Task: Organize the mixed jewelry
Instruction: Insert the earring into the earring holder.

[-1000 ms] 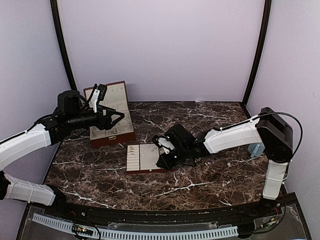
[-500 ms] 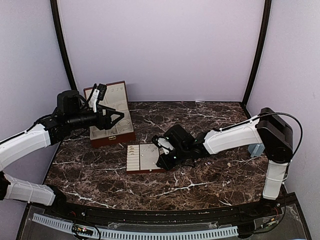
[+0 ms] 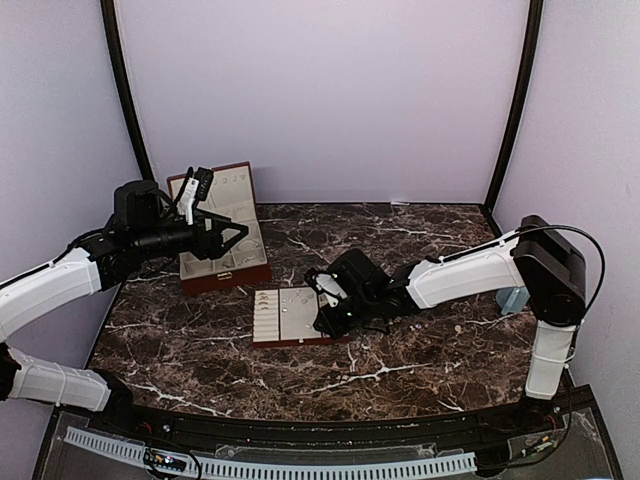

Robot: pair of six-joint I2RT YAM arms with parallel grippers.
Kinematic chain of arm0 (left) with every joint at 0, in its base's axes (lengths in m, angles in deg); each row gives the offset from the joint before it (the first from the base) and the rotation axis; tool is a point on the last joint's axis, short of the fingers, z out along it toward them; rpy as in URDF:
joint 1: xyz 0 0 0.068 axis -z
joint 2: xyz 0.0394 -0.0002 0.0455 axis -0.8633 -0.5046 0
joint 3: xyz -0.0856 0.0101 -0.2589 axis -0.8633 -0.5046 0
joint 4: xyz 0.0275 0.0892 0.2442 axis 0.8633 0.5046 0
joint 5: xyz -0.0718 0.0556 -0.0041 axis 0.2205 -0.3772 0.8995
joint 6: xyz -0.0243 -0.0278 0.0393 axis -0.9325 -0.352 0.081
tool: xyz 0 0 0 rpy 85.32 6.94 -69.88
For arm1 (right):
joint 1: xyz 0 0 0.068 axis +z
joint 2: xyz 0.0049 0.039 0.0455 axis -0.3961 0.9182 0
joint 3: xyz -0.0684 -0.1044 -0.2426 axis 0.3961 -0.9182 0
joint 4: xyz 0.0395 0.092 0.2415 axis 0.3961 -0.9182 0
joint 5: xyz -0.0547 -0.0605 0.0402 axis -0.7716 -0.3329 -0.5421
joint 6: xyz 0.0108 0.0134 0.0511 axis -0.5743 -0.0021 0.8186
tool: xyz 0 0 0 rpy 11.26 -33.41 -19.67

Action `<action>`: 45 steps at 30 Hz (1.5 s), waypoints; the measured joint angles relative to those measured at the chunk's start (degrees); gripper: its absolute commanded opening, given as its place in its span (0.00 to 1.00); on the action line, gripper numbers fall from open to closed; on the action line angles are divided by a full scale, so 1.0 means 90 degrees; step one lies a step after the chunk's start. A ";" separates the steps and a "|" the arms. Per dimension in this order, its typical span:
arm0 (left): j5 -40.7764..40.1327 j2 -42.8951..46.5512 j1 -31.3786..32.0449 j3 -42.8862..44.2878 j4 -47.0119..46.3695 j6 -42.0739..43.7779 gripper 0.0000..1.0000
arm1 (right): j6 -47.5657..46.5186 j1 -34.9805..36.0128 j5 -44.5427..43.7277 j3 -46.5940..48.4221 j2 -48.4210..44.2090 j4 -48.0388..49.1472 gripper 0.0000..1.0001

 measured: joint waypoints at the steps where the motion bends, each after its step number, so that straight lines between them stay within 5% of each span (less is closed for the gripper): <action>1: 0.0000 0.0000 0.0000 0.0000 0.0000 0.0000 0.70 | -0.0002 0.0000 -0.0002 0.0000 0.0000 0.0007 0.08; 45: 0.0027 0.0000 0.0000 0.0000 0.0000 -0.0007 0.70 | -0.0007 0.0022 0.0274 -0.0192 -0.0223 0.0175 0.08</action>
